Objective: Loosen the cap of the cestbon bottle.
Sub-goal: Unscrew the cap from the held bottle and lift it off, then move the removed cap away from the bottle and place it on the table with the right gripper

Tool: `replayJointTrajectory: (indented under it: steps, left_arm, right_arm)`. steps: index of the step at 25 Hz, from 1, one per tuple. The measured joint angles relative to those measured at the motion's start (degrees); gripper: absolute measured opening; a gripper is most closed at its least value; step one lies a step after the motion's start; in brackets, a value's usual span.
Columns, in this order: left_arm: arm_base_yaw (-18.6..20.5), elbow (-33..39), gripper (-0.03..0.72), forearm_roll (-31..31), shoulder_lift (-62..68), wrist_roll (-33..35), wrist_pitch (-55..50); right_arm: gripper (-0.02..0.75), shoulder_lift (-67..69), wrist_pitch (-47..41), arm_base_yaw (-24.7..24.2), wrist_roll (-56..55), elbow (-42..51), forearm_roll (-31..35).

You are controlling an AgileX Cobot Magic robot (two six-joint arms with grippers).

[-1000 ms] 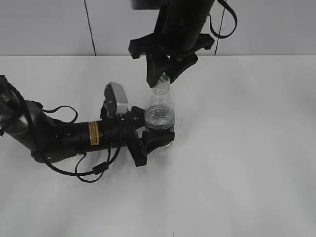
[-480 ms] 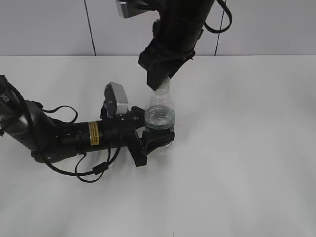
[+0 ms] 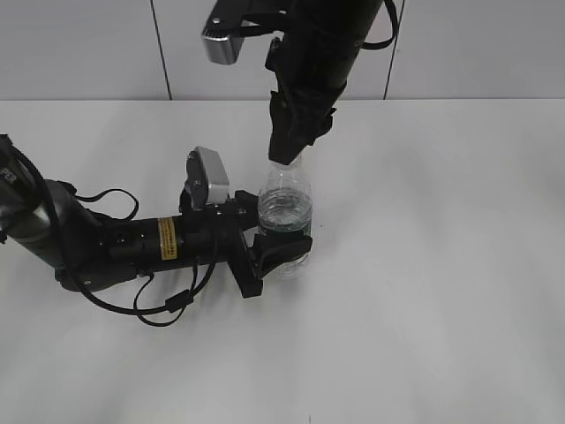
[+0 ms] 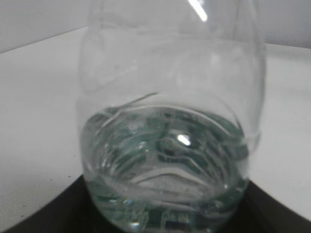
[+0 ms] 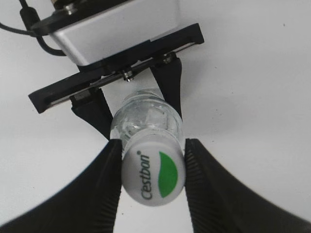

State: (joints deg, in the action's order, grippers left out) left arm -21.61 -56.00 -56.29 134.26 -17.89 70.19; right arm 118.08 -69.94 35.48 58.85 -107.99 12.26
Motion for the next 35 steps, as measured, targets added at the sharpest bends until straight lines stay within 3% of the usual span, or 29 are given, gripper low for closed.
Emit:
replayJointTrajectory:
  steps: [9, 25, 29, 35]
  left_arm:
    - [0.00, 0.00, 0.415, 0.00, 0.00, 0.00, 0.00]
    - [0.05, 0.00, 0.415, -0.23, 0.00, -0.13, 0.18]
    - [0.05, 0.00, 0.415, -0.29, 0.00, -0.13, 0.18]
    - [0.05, 0.00, 0.415, -0.24, 0.00, -0.11, 0.18]
  right_arm:
    - [0.296, 0.00, -0.06, 0.00, 14.27, 0.00, -0.26]
    - [0.293, -4.94, -0.12, 0.00, 22.33, 0.17, -5.06]
    - [0.293, -7.64, -0.16, 0.00, 16.18, 0.17, -5.24]
    - [0.293, -13.47, -0.16, 0.00, -9.66, 0.17, -5.45]
